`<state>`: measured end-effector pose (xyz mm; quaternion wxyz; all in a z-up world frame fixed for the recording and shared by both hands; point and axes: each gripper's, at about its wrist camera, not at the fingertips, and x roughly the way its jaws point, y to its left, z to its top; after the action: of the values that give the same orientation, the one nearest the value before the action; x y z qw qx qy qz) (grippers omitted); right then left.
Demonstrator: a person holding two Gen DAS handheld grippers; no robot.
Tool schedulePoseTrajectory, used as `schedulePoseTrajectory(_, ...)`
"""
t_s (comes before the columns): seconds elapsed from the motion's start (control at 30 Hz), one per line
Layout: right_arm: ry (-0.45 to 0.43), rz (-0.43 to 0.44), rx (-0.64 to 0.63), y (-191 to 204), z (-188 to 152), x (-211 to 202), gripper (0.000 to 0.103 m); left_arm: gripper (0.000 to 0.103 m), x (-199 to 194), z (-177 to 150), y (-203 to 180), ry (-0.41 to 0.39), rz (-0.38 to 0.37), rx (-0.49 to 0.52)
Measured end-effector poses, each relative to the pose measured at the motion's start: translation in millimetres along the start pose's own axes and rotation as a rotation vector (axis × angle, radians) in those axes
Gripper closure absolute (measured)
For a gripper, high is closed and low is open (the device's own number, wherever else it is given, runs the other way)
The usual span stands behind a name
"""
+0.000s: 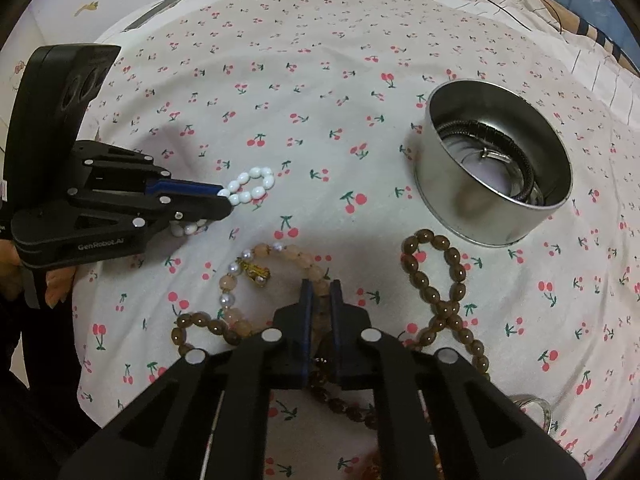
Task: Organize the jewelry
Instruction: 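Move the left tool to the white bead bracelet and grasp it, then lift the white bead bracelet into the silver tin and open the left tool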
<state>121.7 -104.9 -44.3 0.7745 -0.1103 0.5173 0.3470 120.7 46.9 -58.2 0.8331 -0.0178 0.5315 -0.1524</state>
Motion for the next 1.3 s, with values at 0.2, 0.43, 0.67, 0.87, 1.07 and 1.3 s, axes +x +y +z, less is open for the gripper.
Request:
schedulePoseTrajectory(0.2, -0.030, -0.007, 0.010, -2.7, 0.7, -8.5, 0.094, 0.096, -9.0, -1.0, 3.7, -0.038, -0.010, -0.016)
schedulePoseTrajectory(0.43, -0.060, -0.002, 0.026, -7.2, 2.6, -18.9, 0.094, 0.096, -18.2, -0.4, 4.9, -0.080, -0.022, -0.028)
schedulePoseTrajectory(0.67, -0.085, 0.015, 0.035, -6.3, 5.0, -26.3, 0.094, 0.096, -19.4, -0.9, -0.8, -0.095, -0.015, 0.003)
schedulePoseTrajectory(0.87, -0.106, 0.032, 0.049, -8.3, 7.3, -33.6, 0.094, 0.096, -17.6, 0.5, -9.5, -0.092, 0.035, 0.037)
schedulePoseTrajectory(1.07, -0.137, 0.079, 0.074, -14.4, 9.0, -44.3, 0.094, 0.096, -19.2, 1.7, -15.6, -0.089, 0.073, 0.065)
schedulePoseTrajectory(1.3, -0.186, 0.131, 0.122, -26.8, 10.0, -60.1, 0.094, 0.096, -27.3, 11.8, -24.9, -0.115, 0.065, 0.072)
